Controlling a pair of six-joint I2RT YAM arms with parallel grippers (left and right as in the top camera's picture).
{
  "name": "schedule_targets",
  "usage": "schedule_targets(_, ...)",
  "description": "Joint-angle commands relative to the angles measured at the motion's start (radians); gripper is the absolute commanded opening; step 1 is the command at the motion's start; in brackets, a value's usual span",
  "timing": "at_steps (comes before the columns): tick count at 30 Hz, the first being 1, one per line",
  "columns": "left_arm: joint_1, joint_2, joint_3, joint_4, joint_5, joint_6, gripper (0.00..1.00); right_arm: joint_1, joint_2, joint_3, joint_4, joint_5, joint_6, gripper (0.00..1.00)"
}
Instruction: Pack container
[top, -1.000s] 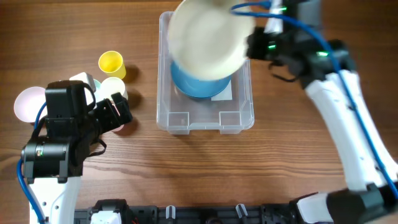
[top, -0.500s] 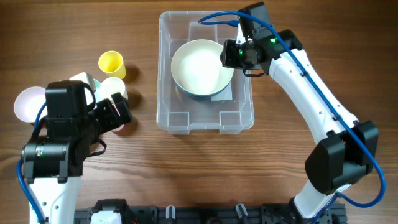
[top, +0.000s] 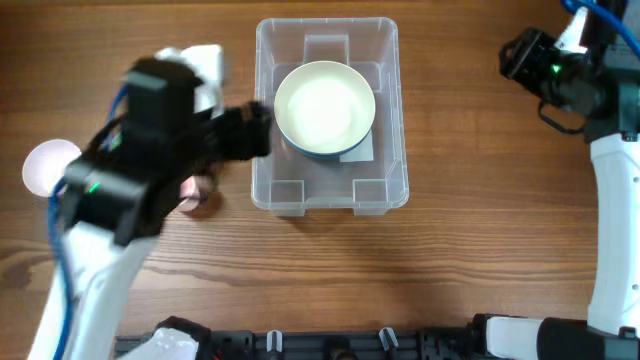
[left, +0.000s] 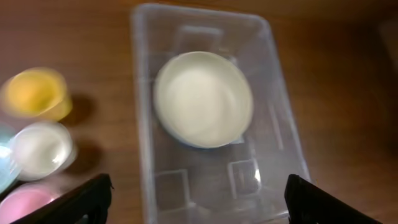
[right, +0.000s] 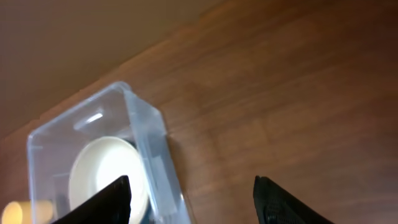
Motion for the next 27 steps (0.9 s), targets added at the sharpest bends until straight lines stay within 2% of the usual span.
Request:
schedule_targets(1, -0.189, 0.257, 0.107, 0.007, -0.108, 0.149, 0.98, -0.006, 0.041, -0.026, -0.026, 0.005, -0.039, 0.64)
schedule_targets(2, -0.232, 0.340, 0.118, 0.024, -0.107, 0.180, 0.99, -0.006, 0.045, -0.027, -0.029, 0.005, -0.040, 0.64)
schedule_targets(6, -0.290, 0.552, 0.118, 0.035, -0.090, 0.175, 0.97, -0.006, 0.046, -0.027, -0.030, 0.006, -0.048, 0.63)
schedule_targets(9, -0.295, 0.654, 0.118, 0.027, -0.030, 0.158, 0.88, -0.006, 0.052, -0.027, -0.029, 0.006, -0.048, 0.63)
schedule_targets(10, -0.295, 0.668, 0.118, 0.019, -0.030, 0.144, 0.82, -0.006, 0.056, -0.027, -0.029, 0.006, -0.048, 0.63)
schedule_targets(11, -0.295, 0.681, 0.118, 0.008, -0.030, 0.142, 0.69, -0.006, 0.059, -0.027, -0.030, 0.006, -0.048, 0.64)
schedule_targets(14, -0.296, 0.712, 0.113, -0.009, -0.029, 0.142, 0.44, -0.006, 0.080, -0.027, -0.030, 0.006, -0.047, 0.63)
schedule_targets(15, -0.296, 0.715, 0.109, -0.011, -0.028, 0.142, 0.43, -0.006, 0.085, -0.027, -0.031, 0.006, -0.047, 0.63)
schedule_targets(16, -0.297, 0.719, 0.108, -0.017, -0.018, 0.142, 0.36, -0.006, 0.093, -0.027, -0.034, 0.006, -0.047, 0.63)
schedule_targets(20, -0.297, 0.723, 0.108, -0.040, 0.027, 0.137, 0.04, -0.006, 0.123, -0.027, -0.038, 0.006, -0.047, 0.63)
schedule_targets(27, -0.297, 0.776, 0.108, -0.110, 0.038, 0.116, 0.04, -0.006, 0.130, -0.027, -0.034, 0.006, -0.046, 0.61)
